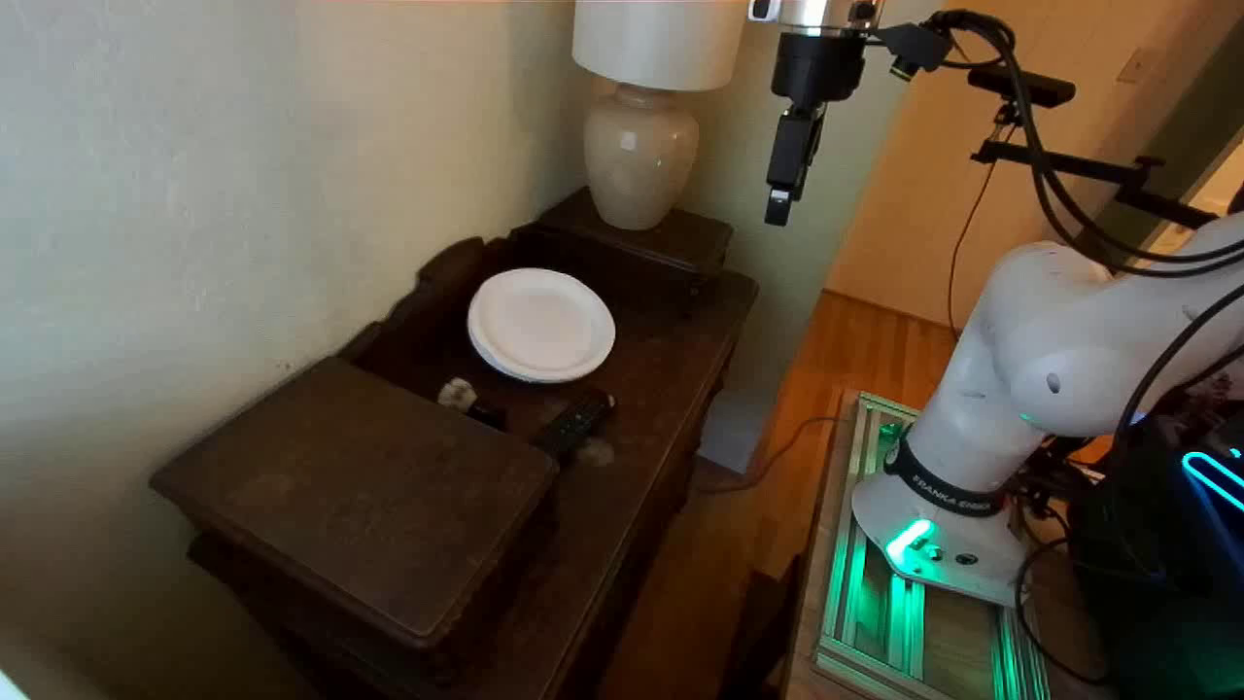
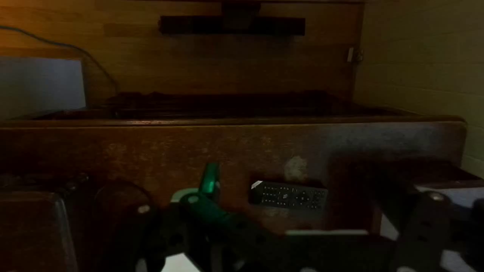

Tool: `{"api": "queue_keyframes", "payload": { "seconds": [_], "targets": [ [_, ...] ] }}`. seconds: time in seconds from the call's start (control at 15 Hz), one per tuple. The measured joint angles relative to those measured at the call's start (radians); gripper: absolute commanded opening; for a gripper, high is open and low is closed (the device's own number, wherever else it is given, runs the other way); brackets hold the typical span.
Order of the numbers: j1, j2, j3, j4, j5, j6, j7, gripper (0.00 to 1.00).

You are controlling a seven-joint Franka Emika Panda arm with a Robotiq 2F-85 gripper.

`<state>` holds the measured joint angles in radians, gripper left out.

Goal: Press the button on the remote

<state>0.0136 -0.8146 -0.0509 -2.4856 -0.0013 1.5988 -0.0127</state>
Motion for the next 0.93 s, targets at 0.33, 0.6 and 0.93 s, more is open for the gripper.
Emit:
{"api": "queue_keyframes", "payload": {
  "seconds": [0.33, 0.6, 0.93],
  "targets": [
    [0.000, 0.000, 0.000, 0.000, 0.000, 0.000, 0.000, 1.00],
    [0.000, 0.000, 0.000, 0.000, 0.000, 0.000, 0.000, 1.00],
    [0.016, 0.023, 0.022, -0.003, 0.046, 0.026, 0.005, 1.00]
  ]
}}
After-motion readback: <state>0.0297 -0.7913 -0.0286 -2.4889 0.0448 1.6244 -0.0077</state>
